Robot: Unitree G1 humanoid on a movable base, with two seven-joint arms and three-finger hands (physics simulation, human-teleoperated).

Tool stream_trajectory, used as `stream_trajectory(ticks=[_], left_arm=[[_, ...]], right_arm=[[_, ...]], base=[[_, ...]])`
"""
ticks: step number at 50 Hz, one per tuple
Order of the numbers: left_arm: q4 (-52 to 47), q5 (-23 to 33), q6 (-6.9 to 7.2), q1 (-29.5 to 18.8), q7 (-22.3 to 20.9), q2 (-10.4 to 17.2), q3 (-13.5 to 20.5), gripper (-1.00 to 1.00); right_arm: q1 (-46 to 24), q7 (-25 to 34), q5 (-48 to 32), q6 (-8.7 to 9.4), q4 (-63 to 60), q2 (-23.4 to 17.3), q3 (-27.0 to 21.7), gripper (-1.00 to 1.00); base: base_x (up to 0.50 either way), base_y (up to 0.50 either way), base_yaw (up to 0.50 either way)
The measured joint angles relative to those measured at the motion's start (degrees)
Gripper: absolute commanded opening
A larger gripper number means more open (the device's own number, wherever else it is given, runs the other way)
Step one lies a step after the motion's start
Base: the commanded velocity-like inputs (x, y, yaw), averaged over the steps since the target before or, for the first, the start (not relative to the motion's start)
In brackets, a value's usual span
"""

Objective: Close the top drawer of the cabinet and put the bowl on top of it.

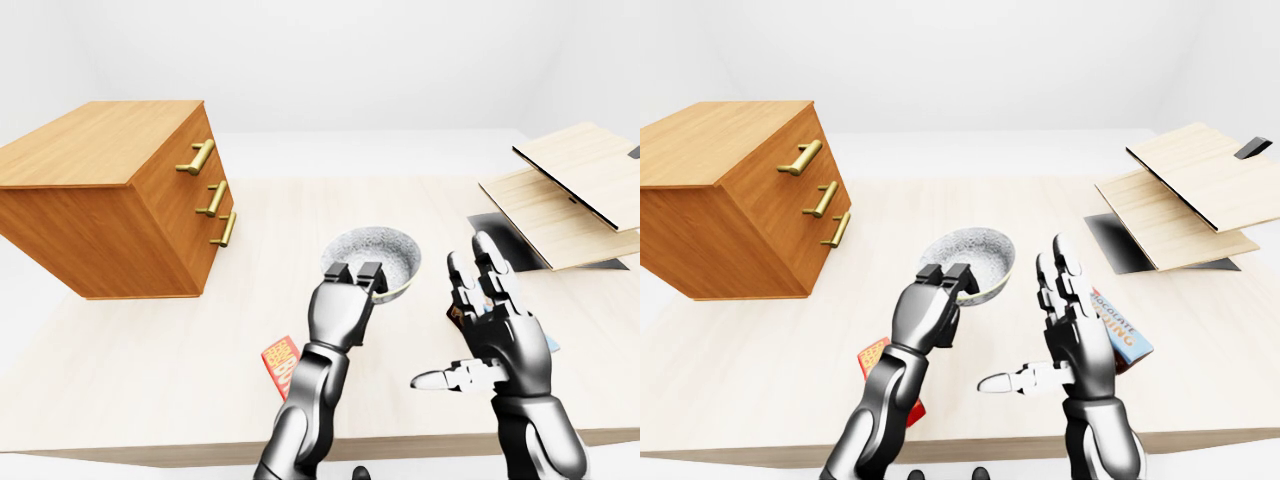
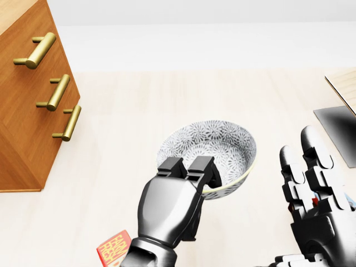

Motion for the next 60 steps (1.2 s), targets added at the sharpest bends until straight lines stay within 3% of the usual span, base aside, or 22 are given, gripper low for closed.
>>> stream_trajectory(ticks=[25,60], left_arm=[[-13.42,5.36,0.0,-4.38,-16.04,-1.65,3.7,-1.0],[-16.61,6.57,0.0,-21.36,-30.42,-1.4,15.47,-1.0]], right_arm=[[-1.03,-1.24,-0.61,0.0,1.61,-0.85,0.87,1.0],[-1.01,-1.52,-1.35,0.0,2.28,-1.37,2.44,1.0]], base=[[0.0,0.0,0.0],[0.0,0.0,0.0]])
